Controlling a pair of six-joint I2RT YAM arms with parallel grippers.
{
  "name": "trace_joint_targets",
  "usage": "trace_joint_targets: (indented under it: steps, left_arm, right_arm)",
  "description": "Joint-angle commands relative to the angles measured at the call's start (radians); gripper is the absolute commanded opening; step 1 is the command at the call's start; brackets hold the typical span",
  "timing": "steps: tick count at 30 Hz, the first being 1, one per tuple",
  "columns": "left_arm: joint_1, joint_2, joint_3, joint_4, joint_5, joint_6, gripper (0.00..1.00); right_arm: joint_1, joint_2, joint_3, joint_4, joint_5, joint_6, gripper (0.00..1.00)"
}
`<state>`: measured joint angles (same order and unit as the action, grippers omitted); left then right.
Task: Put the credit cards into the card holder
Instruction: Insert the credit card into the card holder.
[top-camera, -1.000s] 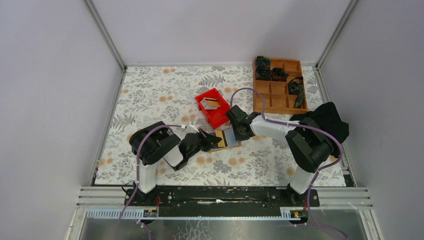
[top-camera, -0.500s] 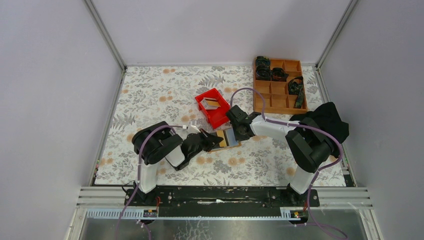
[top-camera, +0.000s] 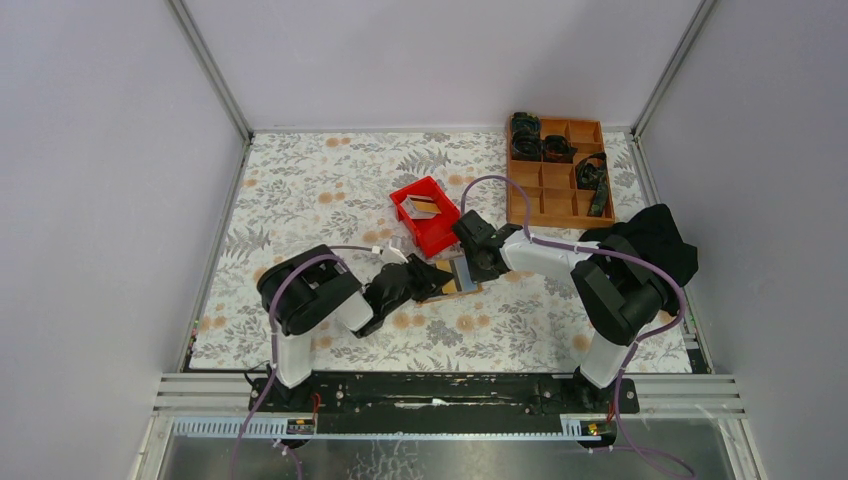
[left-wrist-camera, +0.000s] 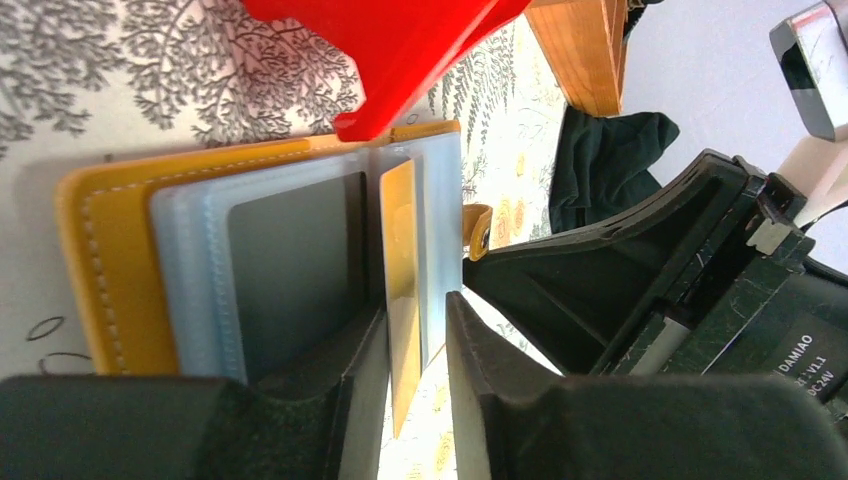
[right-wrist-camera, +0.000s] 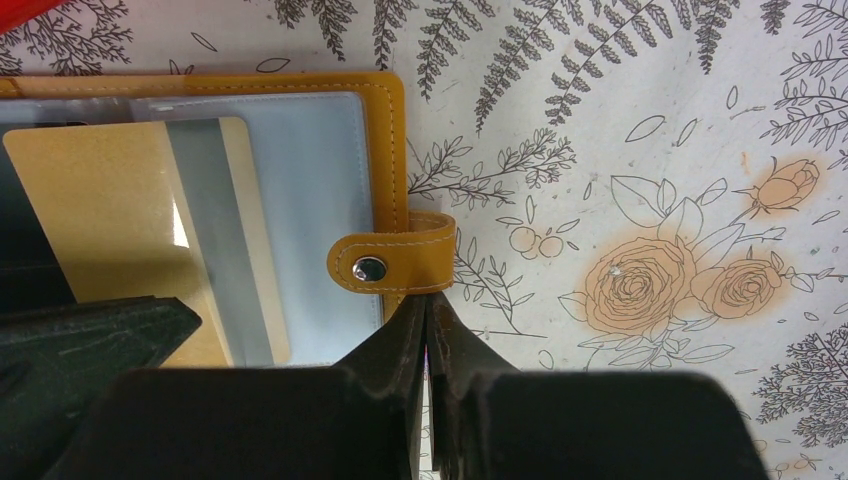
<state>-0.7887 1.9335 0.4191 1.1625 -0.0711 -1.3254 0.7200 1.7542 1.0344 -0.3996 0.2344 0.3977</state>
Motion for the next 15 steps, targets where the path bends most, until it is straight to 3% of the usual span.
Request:
trace_joint_targets:
  steps: [1,10,15]
  left_arm:
    - [-0.01,-0.049,0.029,-0.288,-0.005,0.113,0.36]
    - [-0.011,-0.153,0.174,-0.746,-0.043,0.246,0.47]
    - [-0.012,-0.173,0.237,-0.895,-0.076,0.307,0.47]
  right_arm:
    - [0.0,0.04,-0.023,-0.032,-0.027,0.018,0.07]
    - [0.001,0.044,-0.011,-0.032,-0.028,0.02,0.08]
    - [0.001,0.047,-0.009,-0.029,-0.036,0.022,0.08]
